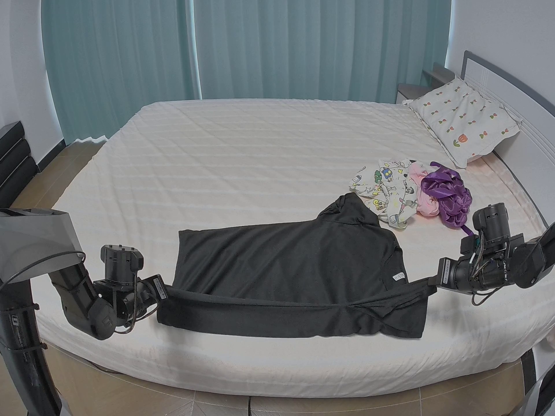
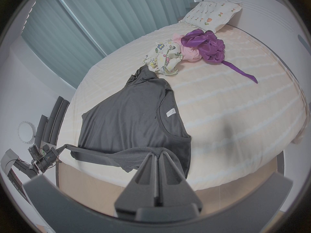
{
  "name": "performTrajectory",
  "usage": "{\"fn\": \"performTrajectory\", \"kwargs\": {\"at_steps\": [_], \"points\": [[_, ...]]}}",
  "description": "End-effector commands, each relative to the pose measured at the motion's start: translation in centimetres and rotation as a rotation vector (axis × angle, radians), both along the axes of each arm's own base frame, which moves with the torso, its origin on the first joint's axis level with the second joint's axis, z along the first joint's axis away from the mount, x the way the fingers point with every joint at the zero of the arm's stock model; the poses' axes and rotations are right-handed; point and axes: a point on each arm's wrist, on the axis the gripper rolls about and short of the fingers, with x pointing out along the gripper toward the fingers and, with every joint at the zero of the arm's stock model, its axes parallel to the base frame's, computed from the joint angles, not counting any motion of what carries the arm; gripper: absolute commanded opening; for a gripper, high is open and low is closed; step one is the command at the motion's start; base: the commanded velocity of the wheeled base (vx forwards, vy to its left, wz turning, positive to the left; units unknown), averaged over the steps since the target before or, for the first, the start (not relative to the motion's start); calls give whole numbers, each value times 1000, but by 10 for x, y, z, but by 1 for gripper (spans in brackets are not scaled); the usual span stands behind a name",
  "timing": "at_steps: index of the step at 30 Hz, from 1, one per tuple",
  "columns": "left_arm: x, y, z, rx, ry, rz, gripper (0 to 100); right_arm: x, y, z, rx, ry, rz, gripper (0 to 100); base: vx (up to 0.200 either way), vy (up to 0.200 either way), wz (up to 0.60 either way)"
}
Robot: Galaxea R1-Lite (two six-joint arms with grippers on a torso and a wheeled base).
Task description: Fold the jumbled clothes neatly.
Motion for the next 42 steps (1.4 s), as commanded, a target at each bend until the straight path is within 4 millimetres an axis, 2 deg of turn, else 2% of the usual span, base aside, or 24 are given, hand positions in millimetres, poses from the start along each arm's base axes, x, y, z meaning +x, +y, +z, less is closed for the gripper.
{"fn": "performTrajectory", "kwargs": {"at_steps": [1, 9, 14, 36, 37, 42], "points": [[15, -1, -20, 28, 22, 30, 0, 16, -1, -11, -4, 22, -9, 0, 0, 0, 0], [34, -5, -32, 43, 6, 26, 0, 33, 1, -19, -6, 18, -16, 0, 0, 0, 0], [53, -8, -37, 49, -23, 20, 0, 46, -2, -24, -10, 22, -31, 0, 0, 0, 0], [90, -13, -52, 41, -57, 22, 0, 78, -9, -48, -4, 40, -78, 0, 0, 0, 0], [94, -14, -53, 34, -56, 25, 100, 78, -9, -50, -3, 43, -77, 0, 0, 0, 0], [96, -13, -53, 33, -64, 31, 100, 81, -9, -51, 2, 24, -79, 0, 0, 0, 0]]}}
